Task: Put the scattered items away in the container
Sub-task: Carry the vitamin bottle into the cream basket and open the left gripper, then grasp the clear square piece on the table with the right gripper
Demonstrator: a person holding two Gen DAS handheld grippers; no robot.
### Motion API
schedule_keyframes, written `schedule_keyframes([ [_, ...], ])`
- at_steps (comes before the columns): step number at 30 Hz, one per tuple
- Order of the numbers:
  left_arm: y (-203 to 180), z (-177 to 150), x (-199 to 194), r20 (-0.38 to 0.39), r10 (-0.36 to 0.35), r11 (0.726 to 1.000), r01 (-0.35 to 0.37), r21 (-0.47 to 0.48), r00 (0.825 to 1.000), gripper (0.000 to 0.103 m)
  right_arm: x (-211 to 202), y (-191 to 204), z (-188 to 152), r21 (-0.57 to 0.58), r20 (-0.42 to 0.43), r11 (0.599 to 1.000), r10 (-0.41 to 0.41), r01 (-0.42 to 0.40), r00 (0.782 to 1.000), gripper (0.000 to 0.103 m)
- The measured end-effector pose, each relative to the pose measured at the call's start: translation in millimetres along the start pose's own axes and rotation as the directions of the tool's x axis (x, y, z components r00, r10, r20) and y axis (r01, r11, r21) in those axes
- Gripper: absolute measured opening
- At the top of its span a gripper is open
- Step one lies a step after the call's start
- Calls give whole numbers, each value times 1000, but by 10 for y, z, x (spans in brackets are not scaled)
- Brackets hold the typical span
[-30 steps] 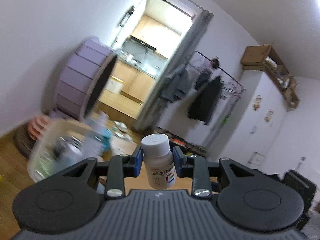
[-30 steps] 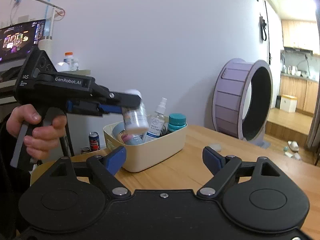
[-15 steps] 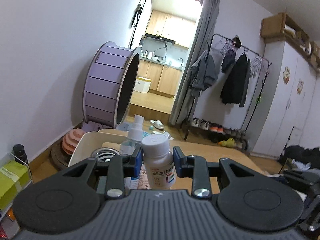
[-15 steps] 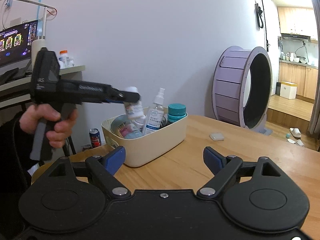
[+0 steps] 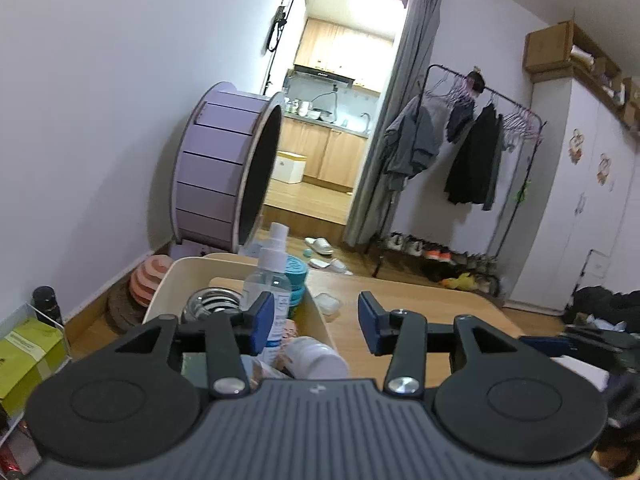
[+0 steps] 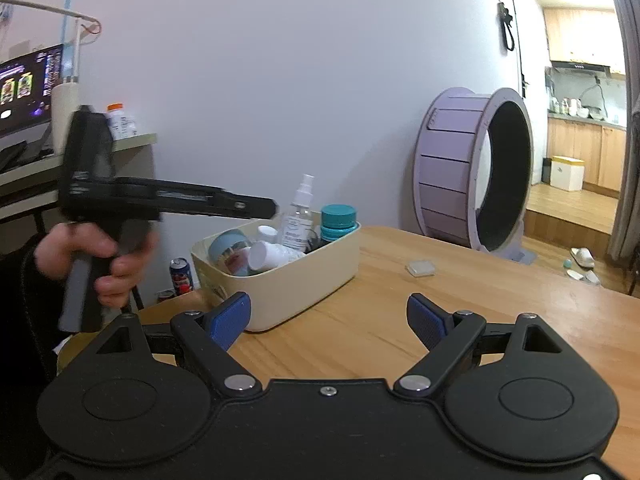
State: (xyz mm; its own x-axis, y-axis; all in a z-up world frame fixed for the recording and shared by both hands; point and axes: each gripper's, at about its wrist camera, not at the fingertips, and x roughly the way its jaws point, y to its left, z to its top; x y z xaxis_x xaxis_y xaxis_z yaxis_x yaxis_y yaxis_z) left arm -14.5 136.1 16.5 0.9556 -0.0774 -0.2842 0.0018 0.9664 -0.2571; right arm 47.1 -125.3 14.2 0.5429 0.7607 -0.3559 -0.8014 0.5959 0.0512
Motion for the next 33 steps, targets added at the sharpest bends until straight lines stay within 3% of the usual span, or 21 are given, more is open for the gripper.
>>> schedule_keyframes([
  [8,-54,0,-107,-5,-68,998,68,-14,998,52,289,-291,144,1,-62,999,-44,44,997,85],
  [14,-90,-5,-97,-12,-88,996,88,3,996,56,818,-538,192,-28,-132,996,-91,88,987,85],
  [23,-16,23,-45,-7,-102,995,102,-23,995,57,1707,-749,298,-69,-200,995,-85,72,976,84],
  [29,24,15,8,-21,-97,995,97,-37,995,57,2151,-885,241,-50,-264,997,-70,59,962,74],
  [31,35,16,-1,-15,-100,994,99,-44,995,57,2240,-923,211,-45,-279,997,-69,59,958,64],
  [33,44,15,-4,-16,-100,994,99,-50,995,57,2301,-962,177,-35,-290,997,-75,68,954,64],
])
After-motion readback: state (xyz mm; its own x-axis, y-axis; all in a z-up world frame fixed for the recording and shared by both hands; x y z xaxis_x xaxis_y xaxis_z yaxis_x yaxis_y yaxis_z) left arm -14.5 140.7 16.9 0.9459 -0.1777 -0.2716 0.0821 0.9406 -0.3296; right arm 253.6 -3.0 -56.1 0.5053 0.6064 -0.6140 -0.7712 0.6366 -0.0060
